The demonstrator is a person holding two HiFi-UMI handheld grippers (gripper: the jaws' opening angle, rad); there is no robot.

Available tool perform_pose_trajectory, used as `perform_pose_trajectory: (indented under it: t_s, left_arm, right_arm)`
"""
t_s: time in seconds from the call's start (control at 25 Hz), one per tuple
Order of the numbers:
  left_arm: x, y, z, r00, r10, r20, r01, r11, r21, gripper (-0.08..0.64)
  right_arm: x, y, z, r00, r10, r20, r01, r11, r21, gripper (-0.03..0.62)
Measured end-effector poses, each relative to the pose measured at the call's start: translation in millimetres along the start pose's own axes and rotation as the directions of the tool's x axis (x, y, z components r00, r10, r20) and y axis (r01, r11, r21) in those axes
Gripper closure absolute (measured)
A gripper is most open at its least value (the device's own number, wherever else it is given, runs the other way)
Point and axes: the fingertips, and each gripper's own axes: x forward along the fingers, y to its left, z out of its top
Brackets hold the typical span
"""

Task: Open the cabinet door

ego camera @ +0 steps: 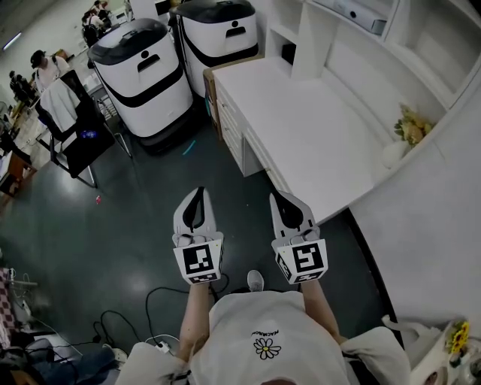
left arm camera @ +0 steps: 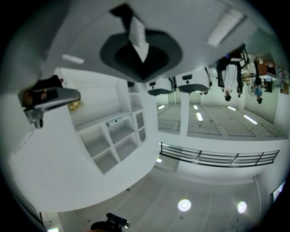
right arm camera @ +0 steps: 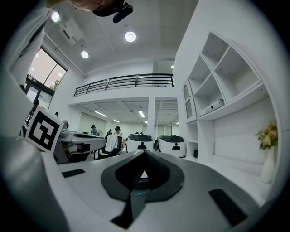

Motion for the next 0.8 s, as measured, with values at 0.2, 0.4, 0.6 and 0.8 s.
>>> perform_pose_trajectory:
  t_s: [0.2, 0.4, 0.6, 0.8]
  left_arm:
    - [18, -6, -5, 1.000, 0.008, -0.006, -0.008, 1.000, 0.003, 0.554]
    - [41, -5, -5, 1.000, 0.014, -0.005, -0.014, 1.000, 0.005, 0.554]
    - [82, 2, -12, 1.000, -0.010, 0.009, 0.010, 1.000, 0.012, 0.554]
    - [137, 19, -5, 0.998, -0.060, 0.032, 0.059, 0.998, 0.024, 0.554]
  right_arm:
    - [13, -16, -8, 1.000, 0.014, -0.005, -0.014, 1.000, 0.020, 0.592]
    - [31, -30, -15, 1.000, 0.019, -0.010, -0.018, 0.999, 0.033, 0.592]
    - [61, -50, -17, 1.000, -0.008, 0.008, 0.008, 1.000, 0.026, 0.592]
    - [96, -73, -13, 0.995, -0.100, 0.027, 0.099, 0.995, 0.025, 0.592]
